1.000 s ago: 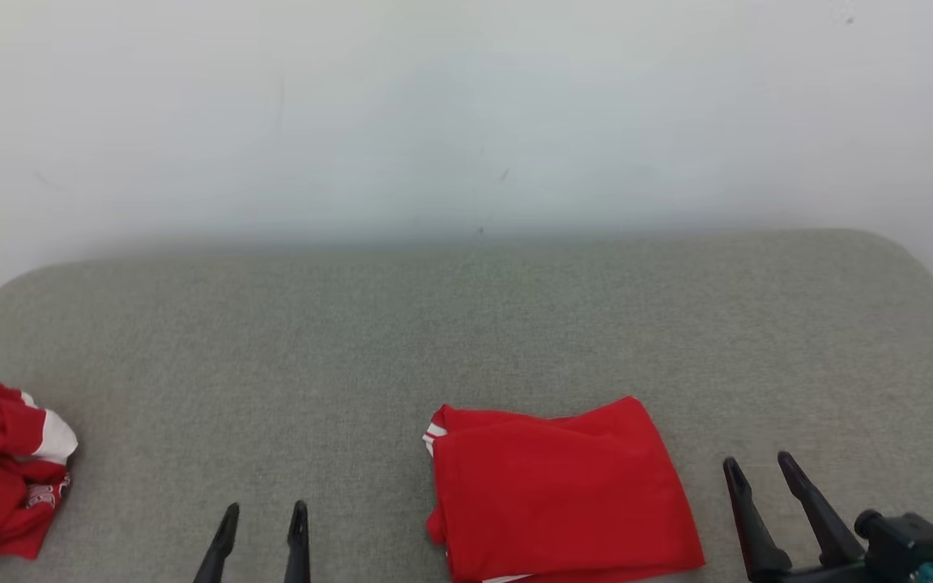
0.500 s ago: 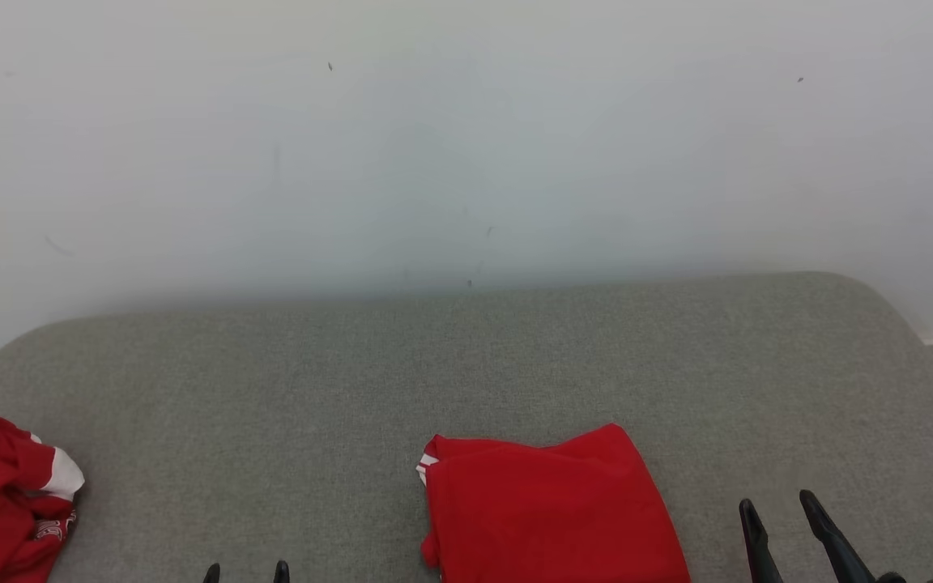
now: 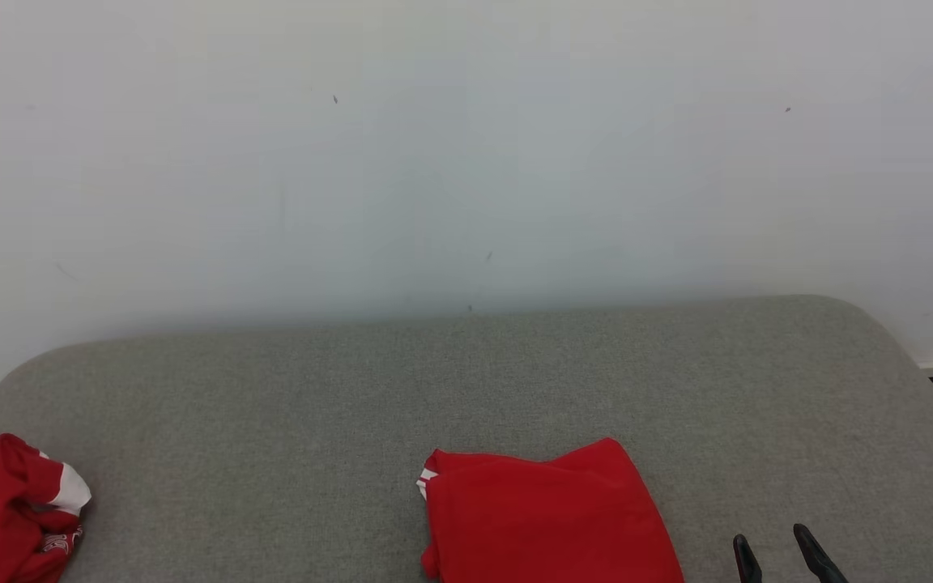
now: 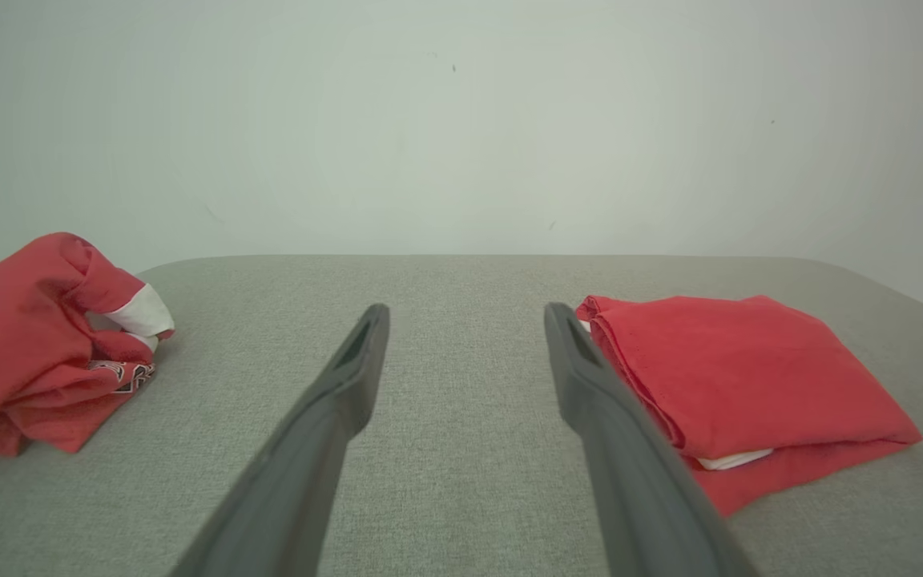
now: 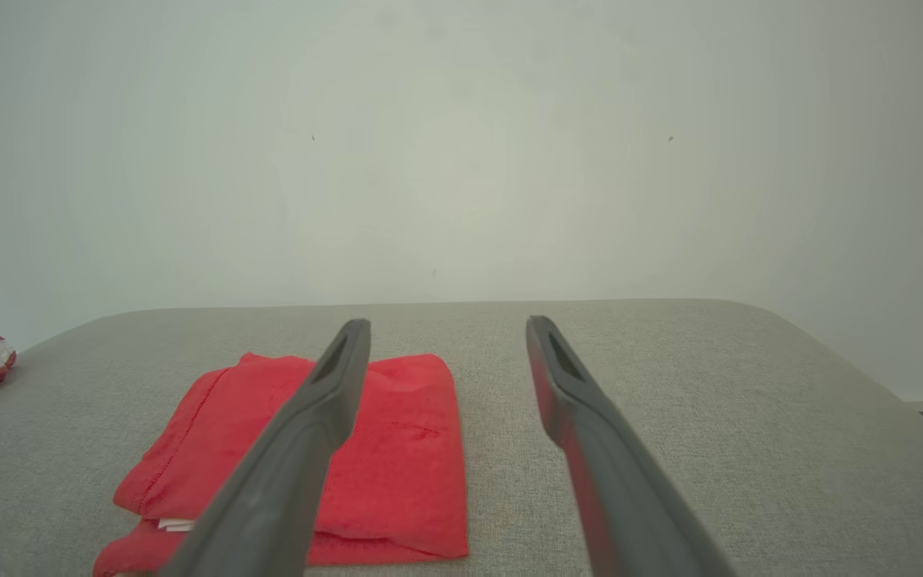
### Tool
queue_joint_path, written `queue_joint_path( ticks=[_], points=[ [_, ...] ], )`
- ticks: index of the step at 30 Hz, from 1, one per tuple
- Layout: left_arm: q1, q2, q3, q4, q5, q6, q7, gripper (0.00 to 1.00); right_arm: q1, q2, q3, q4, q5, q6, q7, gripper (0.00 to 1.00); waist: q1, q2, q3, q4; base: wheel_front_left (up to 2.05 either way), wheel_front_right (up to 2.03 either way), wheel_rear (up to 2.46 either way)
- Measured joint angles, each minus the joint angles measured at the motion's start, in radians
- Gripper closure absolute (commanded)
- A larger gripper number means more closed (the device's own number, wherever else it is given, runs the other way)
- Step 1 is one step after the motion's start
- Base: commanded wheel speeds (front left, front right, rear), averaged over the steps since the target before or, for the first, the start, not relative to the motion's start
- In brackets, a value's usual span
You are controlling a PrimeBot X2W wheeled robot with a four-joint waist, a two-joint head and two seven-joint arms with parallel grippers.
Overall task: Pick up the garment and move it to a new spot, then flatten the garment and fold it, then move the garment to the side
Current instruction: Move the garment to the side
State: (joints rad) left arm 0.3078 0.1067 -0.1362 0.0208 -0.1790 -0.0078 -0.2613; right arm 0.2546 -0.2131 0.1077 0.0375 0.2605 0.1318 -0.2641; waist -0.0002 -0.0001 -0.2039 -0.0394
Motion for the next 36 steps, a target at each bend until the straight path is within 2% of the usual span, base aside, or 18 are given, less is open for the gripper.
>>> queue_joint_path(
  ticks=[13, 30, 36],
  points=[
    [0.002, -0.043, 0.042, 0.014, 0.040, -0.054, 0.000, 0.00, 0.007, 0.002, 0.005, 0.014, 0.003, 0.000, 0.000, 0.00, 0.0001, 0.0001, 0.007, 0.003, 0.00, 0.00, 0.00],
    [-0.001, -0.053, 0.061, 0.026, 0.064, -0.073, 0.000, 0.00, 0.002, 0.006, 0.014, 0.037, 0.004, 0.000, 0.000, 0.00, 0.0002, 0.0001, 0.021, 0.020, 0.00, 0.00, 0.00],
    [-0.008, -0.054, 0.055, 0.023, 0.070, -0.073, 0.000, 0.00, -0.025, 0.002, 0.022, 0.100, 0.031, 0.000, 0.000, 0.00, 0.0002, 0.0001, 0.031, 0.028, 0.00, 0.00, 0.00]
  ],
)
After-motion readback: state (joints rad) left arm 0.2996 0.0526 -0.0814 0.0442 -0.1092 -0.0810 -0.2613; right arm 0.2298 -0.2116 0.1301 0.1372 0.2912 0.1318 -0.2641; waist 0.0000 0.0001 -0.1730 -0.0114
